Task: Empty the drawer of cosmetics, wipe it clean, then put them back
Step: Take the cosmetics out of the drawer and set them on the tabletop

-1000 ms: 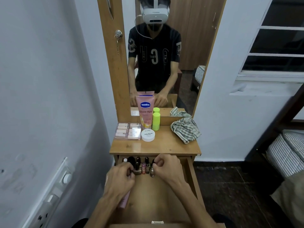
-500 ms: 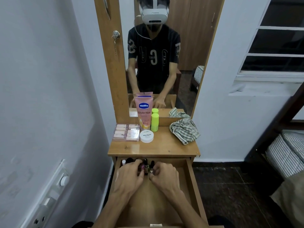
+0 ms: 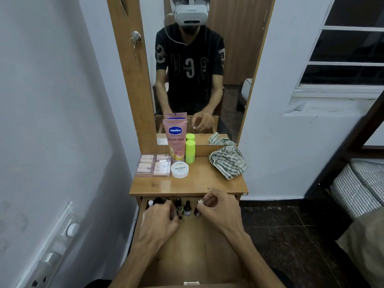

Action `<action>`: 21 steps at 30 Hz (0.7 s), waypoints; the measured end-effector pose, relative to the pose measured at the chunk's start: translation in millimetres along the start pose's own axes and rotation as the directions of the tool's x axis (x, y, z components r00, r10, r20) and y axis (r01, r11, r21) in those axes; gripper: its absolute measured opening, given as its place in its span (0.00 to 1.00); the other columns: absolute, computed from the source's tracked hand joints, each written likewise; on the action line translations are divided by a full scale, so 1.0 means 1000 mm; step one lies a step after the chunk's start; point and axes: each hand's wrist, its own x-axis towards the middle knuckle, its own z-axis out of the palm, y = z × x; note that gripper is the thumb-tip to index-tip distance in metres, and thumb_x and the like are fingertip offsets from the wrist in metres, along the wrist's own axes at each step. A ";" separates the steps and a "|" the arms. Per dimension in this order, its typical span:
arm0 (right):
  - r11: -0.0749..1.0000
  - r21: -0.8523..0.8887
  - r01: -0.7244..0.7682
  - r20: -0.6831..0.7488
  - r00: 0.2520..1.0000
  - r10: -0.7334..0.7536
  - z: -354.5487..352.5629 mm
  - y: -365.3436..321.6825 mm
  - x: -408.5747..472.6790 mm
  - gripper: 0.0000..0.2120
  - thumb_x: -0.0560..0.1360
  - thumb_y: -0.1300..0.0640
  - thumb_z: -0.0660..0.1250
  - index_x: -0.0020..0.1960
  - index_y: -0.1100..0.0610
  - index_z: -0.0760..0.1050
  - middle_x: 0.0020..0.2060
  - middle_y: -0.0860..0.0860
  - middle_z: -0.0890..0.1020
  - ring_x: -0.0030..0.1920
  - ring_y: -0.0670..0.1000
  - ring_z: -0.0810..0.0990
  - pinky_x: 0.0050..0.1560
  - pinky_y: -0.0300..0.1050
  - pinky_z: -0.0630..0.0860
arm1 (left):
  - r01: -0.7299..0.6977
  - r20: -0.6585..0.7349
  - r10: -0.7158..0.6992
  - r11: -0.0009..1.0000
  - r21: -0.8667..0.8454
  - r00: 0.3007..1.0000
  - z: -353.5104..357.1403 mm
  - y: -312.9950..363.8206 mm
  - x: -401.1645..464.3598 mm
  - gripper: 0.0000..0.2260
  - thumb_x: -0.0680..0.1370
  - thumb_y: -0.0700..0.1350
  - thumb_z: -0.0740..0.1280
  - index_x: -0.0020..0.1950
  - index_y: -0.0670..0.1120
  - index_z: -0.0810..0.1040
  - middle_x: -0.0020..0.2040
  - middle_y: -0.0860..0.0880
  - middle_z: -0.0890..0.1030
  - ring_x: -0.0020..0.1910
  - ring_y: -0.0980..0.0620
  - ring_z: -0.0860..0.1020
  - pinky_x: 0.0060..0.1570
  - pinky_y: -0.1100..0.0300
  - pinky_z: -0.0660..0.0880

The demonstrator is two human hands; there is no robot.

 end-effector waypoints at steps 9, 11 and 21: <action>0.995 0.084 0.045 -0.133 0.991 -0.033 -0.021 -0.025 0.044 0.08 0.65 0.46 0.77 0.38 0.47 0.81 0.31 0.39 0.82 0.35 0.38 0.81 0.39 0.41 0.82 | -0.088 -0.174 0.037 0.951 -0.298 0.984 -0.054 0.021 0.027 0.06 0.67 0.52 0.71 0.38 0.55 0.75 0.33 0.60 0.80 0.34 0.59 0.78 0.31 0.66 0.70; 0.996 0.069 0.053 -0.145 0.989 -0.043 -0.025 -0.033 0.058 0.08 0.65 0.46 0.77 0.39 0.48 0.81 0.31 0.40 0.82 0.36 0.38 0.81 0.40 0.41 0.82 | -0.114 -0.189 0.043 0.917 -0.381 0.981 -0.065 0.033 0.046 0.06 0.67 0.52 0.72 0.38 0.55 0.76 0.33 0.60 0.80 0.35 0.60 0.78 0.31 0.64 0.71; 0.995 -0.035 0.090 -0.124 0.988 -0.094 -0.020 -0.051 0.116 0.07 0.66 0.46 0.74 0.40 0.48 0.83 0.32 0.44 0.83 0.36 0.43 0.81 0.43 0.47 0.82 | -0.214 -0.216 0.177 0.964 -0.161 0.960 -0.065 0.058 0.134 0.04 0.73 0.46 0.73 0.47 0.48 0.82 0.44 0.54 0.82 0.45 0.51 0.79 0.44 0.53 0.78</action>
